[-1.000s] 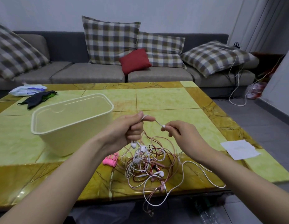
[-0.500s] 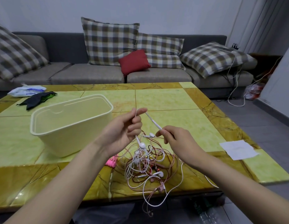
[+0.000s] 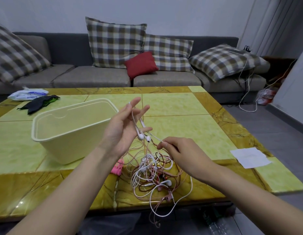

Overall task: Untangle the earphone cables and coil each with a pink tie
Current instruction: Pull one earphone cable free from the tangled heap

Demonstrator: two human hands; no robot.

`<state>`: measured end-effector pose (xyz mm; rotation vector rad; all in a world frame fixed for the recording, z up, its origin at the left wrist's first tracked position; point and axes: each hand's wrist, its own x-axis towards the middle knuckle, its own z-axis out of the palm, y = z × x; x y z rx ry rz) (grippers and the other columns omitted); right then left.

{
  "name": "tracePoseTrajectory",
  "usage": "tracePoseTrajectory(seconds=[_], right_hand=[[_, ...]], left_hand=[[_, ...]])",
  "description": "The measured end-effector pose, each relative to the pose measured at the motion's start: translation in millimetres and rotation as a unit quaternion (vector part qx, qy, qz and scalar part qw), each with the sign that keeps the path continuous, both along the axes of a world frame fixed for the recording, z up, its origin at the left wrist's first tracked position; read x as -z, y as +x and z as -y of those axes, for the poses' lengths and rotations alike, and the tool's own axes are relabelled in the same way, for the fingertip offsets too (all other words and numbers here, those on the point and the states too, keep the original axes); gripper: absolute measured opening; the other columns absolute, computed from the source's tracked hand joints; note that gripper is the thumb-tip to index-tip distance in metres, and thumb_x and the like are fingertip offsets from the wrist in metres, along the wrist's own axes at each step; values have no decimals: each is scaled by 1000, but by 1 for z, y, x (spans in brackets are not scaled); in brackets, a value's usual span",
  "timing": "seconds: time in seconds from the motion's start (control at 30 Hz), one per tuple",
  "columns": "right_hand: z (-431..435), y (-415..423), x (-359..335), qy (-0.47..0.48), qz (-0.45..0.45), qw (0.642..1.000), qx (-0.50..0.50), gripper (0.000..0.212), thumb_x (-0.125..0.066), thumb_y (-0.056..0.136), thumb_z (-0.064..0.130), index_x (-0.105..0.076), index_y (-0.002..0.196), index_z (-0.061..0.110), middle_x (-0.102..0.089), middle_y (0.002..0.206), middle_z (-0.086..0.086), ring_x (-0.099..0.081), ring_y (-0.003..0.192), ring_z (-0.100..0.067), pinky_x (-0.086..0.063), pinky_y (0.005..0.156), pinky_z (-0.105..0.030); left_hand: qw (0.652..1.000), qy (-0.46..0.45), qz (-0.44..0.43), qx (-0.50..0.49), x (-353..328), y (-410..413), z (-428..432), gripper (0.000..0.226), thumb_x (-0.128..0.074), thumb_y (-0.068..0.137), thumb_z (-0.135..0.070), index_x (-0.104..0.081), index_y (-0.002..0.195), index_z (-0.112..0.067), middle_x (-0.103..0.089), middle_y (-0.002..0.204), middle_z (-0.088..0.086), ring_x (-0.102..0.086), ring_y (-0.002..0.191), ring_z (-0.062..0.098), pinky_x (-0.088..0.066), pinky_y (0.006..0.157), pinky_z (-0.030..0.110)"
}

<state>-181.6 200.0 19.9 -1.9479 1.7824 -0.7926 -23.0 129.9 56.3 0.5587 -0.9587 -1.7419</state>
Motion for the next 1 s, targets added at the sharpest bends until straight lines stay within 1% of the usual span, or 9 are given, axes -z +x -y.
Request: tracePoseTrajectory(seconds=[0.17,0.23,0.37,0.47,0.57,0.63,0.73,0.87,1.0], right_hand=[[-2,2,-12,-14,-43,999,-15,27,-43,98,36,-69,101,29,-47,49,8,-46,48,-3,-29,48,-18],[-2,3,-18,-16,-58,998,-21,26,-45,97,38,-69,98,30,-53,54,7,-45,49,-5,-31,50,-20],[-1,1,-27,-32,-90,995,-29,24,-47,95,40,-69,93,32,-59,62,4,-49,55,-8,-34,54,-27],[0,-1,-33,-53,-125,990,-25,29,-46,94,45,-68,85,29,-53,56,9,-46,54,-5,-30,51,-24],[1,-3,-38,-77,-132,988,-27,28,-47,92,46,-66,79,31,-56,61,13,-48,59,-2,-33,53,-21],[3,-4,-39,-97,-101,989,-37,23,-50,92,42,-63,75,32,-54,64,15,-48,62,0,-35,57,-23],[5,-4,-37,-130,-56,989,-49,19,-51,94,33,-65,83,24,-53,72,16,-49,68,-1,-36,62,-24],[10,-8,-30,-150,-44,987,-40,18,-51,95,27,-67,93,19,-58,84,6,-52,76,-8,-41,68,-29],[12,-9,-21,-130,45,990,-16,19,-52,95,25,-69,90,18,-58,79,10,-50,74,-1,-38,66,-16]], left_hand=[[952,-141,271,21,13,4,2,32,-37,98,-18,-67,90,-12,-71,103,-4,-57,113,9,-39,91,46],[918,-183,349,40,19,5,0,31,-42,97,-18,-70,84,-18,-71,104,-7,-58,111,5,-39,92,35],[879,-233,414,50,22,2,-7,29,-45,96,-12,-71,84,-15,-71,91,0,-62,89,1,-42,75,6],[886,-212,401,95,21,1,-10,28,-43,97,-8,-67,85,-6,-68,71,11,-63,66,15,-48,67,15],[888,-185,398,138,19,2,-11,31,-42,98,-12,-70,84,-12,-54,51,4,-44,48,15,-42,57,22],[893,-160,387,168,17,4,-11,41,-39,99,-16,-72,73,-22,-42,47,-1,-32,47,14,-46,71,38],[916,-86,328,214,15,8,-10,44,-35,99,-17,-72,76,-18,-32,44,-4,-27,43,11,-40,96,59],[930,-34,269,250,16,14,-8,35,-40,94,-20,-73,91,-10,-30,46,-6,-28,40,7,-37,99,61],[952,9,170,256,14,11,-9,31,-43,88,-21,-68,98,-6,-30,49,-7,-25,40,4,-39,97,61]])
